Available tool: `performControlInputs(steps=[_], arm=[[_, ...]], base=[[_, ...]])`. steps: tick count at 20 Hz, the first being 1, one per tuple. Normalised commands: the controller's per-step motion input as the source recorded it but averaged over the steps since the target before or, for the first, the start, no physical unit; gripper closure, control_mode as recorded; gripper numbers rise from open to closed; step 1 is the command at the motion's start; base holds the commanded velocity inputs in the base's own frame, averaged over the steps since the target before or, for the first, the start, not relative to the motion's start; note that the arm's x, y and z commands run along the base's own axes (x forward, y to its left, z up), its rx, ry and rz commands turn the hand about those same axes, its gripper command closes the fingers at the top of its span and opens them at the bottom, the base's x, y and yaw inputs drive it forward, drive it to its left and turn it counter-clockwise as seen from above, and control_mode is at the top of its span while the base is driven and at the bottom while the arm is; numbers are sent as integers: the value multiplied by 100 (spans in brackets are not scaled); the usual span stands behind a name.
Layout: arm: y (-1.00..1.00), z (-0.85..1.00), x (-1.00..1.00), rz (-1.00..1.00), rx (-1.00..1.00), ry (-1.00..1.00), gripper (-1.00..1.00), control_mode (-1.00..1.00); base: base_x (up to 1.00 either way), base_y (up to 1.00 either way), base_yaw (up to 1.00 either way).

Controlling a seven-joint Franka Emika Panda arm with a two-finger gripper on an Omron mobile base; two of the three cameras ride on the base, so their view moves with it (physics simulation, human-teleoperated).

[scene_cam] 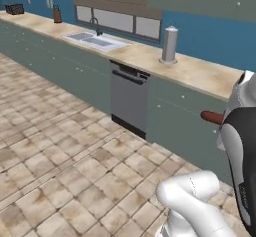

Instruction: Retrieve the sausage and cheese from the fridge and place them on the cutting board on the counter.

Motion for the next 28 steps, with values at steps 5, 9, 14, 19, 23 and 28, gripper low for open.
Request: performControlInputs(steps=[5, 9, 14, 19, 23, 28], arm=[[0, 0, 0, 0, 0, 0, 100, 100], [0, 0, 0, 0, 0, 0, 100, 100], [0, 0, 0, 0, 0, 0, 100, 100], [0, 0, 0, 0, 0, 0, 100, 100], [0, 0, 0, 0, 0, 0, 100, 100], [0, 0, 0, 0, 0, 0, 100, 100]], base=[[100, 93, 21], [100, 58, 42], [100, 2, 70], [100, -10, 37], [100, -7, 0], [100, -5, 0]])
